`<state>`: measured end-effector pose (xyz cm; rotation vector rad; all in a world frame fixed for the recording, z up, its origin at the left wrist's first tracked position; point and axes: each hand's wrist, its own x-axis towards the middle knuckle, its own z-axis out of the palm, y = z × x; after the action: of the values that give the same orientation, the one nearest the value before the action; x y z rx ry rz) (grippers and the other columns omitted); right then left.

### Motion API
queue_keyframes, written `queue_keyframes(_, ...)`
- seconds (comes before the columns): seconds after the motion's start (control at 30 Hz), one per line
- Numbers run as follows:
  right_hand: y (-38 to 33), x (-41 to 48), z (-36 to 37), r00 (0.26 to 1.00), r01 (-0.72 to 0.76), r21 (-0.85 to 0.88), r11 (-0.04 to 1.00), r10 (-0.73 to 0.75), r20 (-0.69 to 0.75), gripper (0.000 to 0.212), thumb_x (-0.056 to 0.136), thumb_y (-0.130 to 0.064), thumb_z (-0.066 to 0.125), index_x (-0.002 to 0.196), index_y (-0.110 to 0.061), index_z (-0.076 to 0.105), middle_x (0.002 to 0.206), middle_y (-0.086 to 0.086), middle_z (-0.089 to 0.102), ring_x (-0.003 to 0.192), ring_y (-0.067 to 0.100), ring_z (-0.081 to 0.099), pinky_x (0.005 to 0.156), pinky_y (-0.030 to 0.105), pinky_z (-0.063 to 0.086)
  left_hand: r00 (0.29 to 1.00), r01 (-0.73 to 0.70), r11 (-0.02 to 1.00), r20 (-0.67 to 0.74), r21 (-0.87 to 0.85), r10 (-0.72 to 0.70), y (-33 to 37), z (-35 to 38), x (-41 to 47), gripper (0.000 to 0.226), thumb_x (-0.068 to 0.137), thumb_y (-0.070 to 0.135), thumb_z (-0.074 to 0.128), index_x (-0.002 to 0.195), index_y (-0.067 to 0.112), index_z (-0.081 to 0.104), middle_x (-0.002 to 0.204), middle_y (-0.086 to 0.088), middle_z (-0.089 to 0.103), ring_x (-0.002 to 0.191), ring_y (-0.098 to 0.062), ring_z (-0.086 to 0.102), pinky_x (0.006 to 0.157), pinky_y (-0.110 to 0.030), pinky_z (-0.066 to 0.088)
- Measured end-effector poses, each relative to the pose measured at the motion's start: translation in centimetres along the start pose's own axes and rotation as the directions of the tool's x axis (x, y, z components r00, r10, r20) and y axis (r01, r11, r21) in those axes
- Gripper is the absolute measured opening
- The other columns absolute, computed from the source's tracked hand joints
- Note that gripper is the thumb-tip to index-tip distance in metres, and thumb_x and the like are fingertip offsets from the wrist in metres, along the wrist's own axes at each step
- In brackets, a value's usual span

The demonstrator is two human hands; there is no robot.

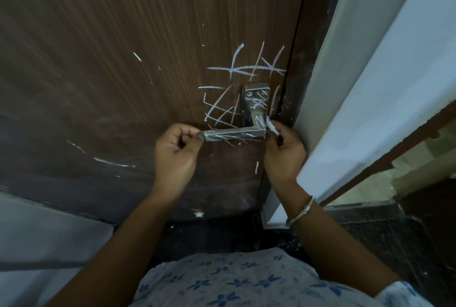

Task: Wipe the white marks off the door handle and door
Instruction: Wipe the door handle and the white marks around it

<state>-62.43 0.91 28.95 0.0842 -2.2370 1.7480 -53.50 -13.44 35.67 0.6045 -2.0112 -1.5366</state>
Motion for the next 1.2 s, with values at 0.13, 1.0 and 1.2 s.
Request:
queue_keyframes(0.13,0.9,-0.8,0.5,0.961,-0.275,0.098,0.956,0.268,0.073,0.022,0.087,-0.011,0.063,0.107,-0.015,0.071,0.100,0.003,0.073,0.093,0.016,0.067,0.087,0.037,0.055,1.000,-0.009,1.000,-0.009,0.009,0.009,-0.2,0.2,0.0,0.023,0.083,0.003,0.059,0.070,0.021,0.058,0.059,0.002,0.048,0.050,-0.001,0.039,0.048,-0.015,0.035)
queue_keyframes(1.0,-0.7,-0.3,1.3,0.540,-0.720,0.694,-0.018,0.613,0.576,0.020,0.088,0.001,0.058,0.107,-0.005,0.062,0.100,0.013,0.065,0.080,0.017,0.063,0.051,0.018,0.052,1.000,-0.029,0.998,0.001,0.058,0.029,-0.1,0.4,-1.7,0.018,0.086,0.003,0.056,0.100,0.011,0.063,0.077,-0.016,0.050,0.060,-0.020,0.037,0.051,-0.026,0.033)
queue_keyframes(1.2,-1.1,-0.9,1.8,0.521,-0.756,0.654,-0.018,0.589,0.618,0.011,0.087,0.002,0.059,0.092,-0.006,0.064,0.089,0.012,0.067,0.070,0.015,0.064,0.051,0.018,0.052,1.000,-0.028,0.997,0.007,0.067,0.027,0.0,0.1,-1.7,0.020,0.085,0.003,0.056,0.099,0.016,0.064,0.062,-0.010,0.044,0.050,-0.005,0.037,0.047,-0.018,0.034)
